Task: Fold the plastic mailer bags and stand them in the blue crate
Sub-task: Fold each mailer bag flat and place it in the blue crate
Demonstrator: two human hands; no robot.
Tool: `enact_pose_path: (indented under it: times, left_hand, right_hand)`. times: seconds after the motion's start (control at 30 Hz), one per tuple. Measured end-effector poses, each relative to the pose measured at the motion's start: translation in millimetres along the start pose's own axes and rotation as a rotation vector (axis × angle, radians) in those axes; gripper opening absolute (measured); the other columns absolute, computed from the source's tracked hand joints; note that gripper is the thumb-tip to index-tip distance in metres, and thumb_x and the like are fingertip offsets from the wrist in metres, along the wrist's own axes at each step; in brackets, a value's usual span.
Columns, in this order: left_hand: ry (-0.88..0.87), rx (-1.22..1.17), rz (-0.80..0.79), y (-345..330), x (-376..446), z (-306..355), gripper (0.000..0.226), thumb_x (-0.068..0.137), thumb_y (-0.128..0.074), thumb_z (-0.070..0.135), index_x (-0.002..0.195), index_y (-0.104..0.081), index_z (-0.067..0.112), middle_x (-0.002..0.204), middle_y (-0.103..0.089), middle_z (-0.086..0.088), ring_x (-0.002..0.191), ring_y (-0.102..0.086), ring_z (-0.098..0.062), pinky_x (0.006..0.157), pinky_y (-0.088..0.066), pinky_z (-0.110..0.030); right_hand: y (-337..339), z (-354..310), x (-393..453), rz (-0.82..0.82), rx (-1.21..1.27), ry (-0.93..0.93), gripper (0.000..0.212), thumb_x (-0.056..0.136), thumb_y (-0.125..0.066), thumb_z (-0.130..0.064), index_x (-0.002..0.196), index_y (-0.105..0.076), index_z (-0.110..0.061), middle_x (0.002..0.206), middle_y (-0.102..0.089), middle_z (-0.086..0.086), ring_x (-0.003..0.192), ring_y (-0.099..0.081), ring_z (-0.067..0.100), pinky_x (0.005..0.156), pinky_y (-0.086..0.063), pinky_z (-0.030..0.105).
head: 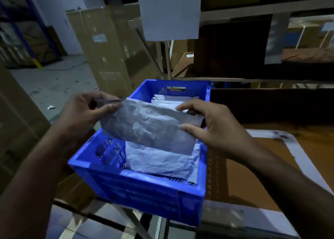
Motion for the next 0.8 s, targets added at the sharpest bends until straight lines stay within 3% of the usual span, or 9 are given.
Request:
enact_pose_path:
  times: [0.07, 0.17, 0.27, 0.37, 0.53, 0.67, 0.8]
  left_hand:
    - [0.058, 0.093, -0.116, 7.0, 1.2, -26.8, 0.017, 0.076, -0.078, 0.027, 0.088, -0.08, 0.016, 0.088, -0.078, -0.004, 0.083, -0.069, -0.012, 0.08, -0.056, -0.033]
    - [0.135, 0.259, -0.34, -4.1, 1.7, -66.5, 0.027, 0.075, -0.086, 0.043, 0.086, -0.079, 0.019, 0.081, -0.077, 0.0, 0.076, -0.067, -0.01, 0.078, -0.057, -0.041]
    - [0.087, 0.48, -0.544, -31.5, 1.3, -93.0, 0.014, 0.081, -0.085, 0.035, 0.079, -0.075, 0.025, 0.073, -0.074, 0.013, 0.067, -0.065, 0.001, 0.074, -0.056, -0.036]
    - [-0.046, 0.772, -0.656, -56.8, 0.8, -101.4, 0.021, 0.083, -0.08, 0.042, 0.075, -0.068, 0.027, 0.067, -0.065, 0.018, 0.067, -0.059, 0.0, 0.068, -0.049, -0.03]
    - [-0.194, 1.044, -0.826, -81.3, -1.0, -105.0, 0.024, 0.083, -0.074, 0.046, 0.086, -0.058, 0.028, 0.077, -0.053, 0.014, 0.084, -0.056, -0.015, 0.064, -0.036, -0.03]
    - [-0.227, 1.031, -0.955, -94.4, -8.9, -104.6, 0.03, 0.08, -0.077, 0.046, 0.1, -0.066, 0.027, 0.092, -0.065, 0.009, 0.096, -0.06, -0.018, 0.066, -0.031, -0.029]
    - [-0.362, 1.102, -0.952, -101.6, -12.0, -105.2, 0.027, 0.083, -0.071, 0.043, 0.082, -0.058, 0.019, 0.088, -0.065, -0.006, 0.085, -0.06, -0.03, 0.061, -0.034, -0.034]
  right_hand:
    - [-23.1, 2.3, 8.4, -0.146, -0.193, -0.059, 0.041, 0.087, -0.076, -0.035, 0.125, -0.062, -0.032, 0.1, -0.062, -0.015, 0.1, -0.061, 0.007, 0.071, -0.04, 0.023]
    - [-48.4, 7.2, 11.5, -0.405, -0.557, -0.14, 0.028, 0.087, -0.072, -0.04, 0.112, -0.061, -0.031, 0.106, -0.066, -0.007, 0.107, -0.061, 0.021, 0.07, -0.039, 0.031]
    - [-66.7, 6.2, 9.5, -0.629, -0.813, -0.157, 0.019, 0.087, -0.068, -0.024, 0.088, -0.049, -0.025, 0.104, -0.062, 0.004, 0.105, -0.062, 0.029, 0.065, -0.031, 0.029]
    - [-86.9, 5.4, 10.5, -0.795, -0.947, -0.184, 0.019, 0.083, -0.064, -0.007, 0.081, -0.048, -0.017, 0.1, -0.063, 0.009, 0.099, -0.065, 0.032, 0.059, -0.033, 0.029]
    - [-116.9, 7.7, 20.5, -0.874, -1.033, -0.185, 0.015, 0.087, -0.054, 0.001, 0.088, -0.053, -0.014, 0.114, -0.066, 0.013, 0.098, -0.063, 0.032, 0.07, -0.04, 0.034]
    - [-130.6, 15.8, 15.3, -0.933, -1.007, -0.229, 0.012, 0.089, -0.061, -0.007, 0.1, -0.063, -0.01, 0.117, -0.066, 0.014, 0.104, -0.064, 0.034, 0.069, -0.04, 0.034]
    - [-140.5, 17.0, 6.3, -1.003, -1.041, -0.219, 0.024, 0.086, -0.071, -0.021, 0.107, -0.067, -0.01, 0.117, -0.067, 0.012, 0.105, -0.065, 0.032, 0.069, -0.04, 0.033]
Point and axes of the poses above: each hand's wrist, its own x-axis towards the middle knuckle, its own y-axis out of the back of the hand, z = x × y, the point moved 4 cm from there along x, towards the middle knuckle
